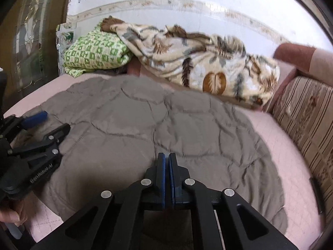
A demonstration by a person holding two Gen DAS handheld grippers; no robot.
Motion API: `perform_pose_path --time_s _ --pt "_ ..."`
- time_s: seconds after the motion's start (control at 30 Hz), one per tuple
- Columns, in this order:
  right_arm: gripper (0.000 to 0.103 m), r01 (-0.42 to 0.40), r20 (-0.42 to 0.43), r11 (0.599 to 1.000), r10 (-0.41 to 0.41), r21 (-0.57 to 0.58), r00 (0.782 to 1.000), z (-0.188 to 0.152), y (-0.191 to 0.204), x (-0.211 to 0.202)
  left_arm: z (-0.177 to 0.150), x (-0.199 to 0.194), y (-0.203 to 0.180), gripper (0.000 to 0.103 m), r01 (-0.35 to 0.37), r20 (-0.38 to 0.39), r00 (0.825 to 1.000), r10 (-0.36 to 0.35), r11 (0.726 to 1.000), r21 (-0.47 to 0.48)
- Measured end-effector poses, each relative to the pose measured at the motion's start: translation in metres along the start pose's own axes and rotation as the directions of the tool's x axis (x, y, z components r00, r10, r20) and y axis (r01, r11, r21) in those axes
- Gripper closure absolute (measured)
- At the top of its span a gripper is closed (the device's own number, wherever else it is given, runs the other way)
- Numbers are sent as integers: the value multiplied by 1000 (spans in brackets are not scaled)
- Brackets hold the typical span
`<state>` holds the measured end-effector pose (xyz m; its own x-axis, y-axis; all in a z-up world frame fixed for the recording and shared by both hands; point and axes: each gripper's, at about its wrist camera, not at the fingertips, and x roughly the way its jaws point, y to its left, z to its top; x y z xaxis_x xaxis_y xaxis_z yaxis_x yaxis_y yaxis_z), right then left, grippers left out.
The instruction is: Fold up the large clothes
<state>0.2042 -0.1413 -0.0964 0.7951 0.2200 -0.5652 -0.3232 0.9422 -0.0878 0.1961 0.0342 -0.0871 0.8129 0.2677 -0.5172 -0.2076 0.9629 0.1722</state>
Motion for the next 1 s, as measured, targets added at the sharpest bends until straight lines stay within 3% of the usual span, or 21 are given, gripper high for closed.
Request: perform_pose_path --time_s 0.17,0.27,0.33,0.4,0.47,1.0 --pt "96 9 -43 999 -11 -32 999 -8 5 12 -2 2 2 28 -14 -3 1000 14 1000 -3" --pt "93 28 -28 998 -29 -48 999 -11 9 9 -2 -2 5 28 -5 -6 1000 5 1000 -14" --pt "77 18 -5 1000 -18 -17 1000 -10 3 0 -2 -6 7 27 1 -1 1000 -1 1000 -21" --pt "48 2 11 1000 -3 22 1000 -9 -5 -7 -1 -10 8 26 0 7 1000 0 1000 -19" --pt "42 -2 28 999 1 44 1000 -10 -11 -14 -1 -15 10 25 -4 16 1000 4 1000 -17" --pt "36 92 74 987 -103 135 992 -18 -52 -53 -3 -41 31 25 -35 29 999 36 999 -42"
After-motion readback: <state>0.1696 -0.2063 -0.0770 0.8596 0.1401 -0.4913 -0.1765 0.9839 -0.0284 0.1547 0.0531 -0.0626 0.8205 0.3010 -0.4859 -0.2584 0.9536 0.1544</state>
